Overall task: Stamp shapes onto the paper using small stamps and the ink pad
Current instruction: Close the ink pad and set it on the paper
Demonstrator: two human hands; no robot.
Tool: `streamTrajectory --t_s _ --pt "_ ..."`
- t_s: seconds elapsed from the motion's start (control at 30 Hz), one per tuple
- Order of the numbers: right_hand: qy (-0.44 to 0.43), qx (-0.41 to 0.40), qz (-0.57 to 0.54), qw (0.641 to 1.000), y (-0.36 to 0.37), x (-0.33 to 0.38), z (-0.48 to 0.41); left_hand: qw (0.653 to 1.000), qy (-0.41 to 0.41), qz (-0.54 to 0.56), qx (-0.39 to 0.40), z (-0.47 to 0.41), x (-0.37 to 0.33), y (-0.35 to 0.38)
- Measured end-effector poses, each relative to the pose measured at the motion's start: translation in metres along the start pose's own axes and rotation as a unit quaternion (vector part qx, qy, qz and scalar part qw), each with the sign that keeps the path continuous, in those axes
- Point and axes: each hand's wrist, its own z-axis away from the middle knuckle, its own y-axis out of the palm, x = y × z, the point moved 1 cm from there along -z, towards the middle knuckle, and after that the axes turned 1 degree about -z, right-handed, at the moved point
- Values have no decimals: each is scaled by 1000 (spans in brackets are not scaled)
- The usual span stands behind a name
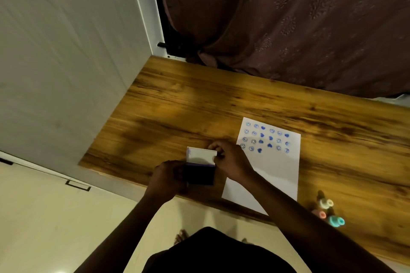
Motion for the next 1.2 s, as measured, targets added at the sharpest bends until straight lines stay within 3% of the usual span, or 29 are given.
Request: streamTrajectory --t_s 0.33,0.77,0.97,1.2 --pt "-69 41 -7 997 6 -7 43 1000 -11 -1 -21 -1 2 3" --pt "-79 49 63 994 17 -16 56 1000 4 18 -25 9 2 2" --pt "-78 45 62 994 18 -16 58 997 -5 34 -76 12 -3 6" --pt "-13 -37 16 999 11 -8 59 993 -44 5 -108 9 3 14"
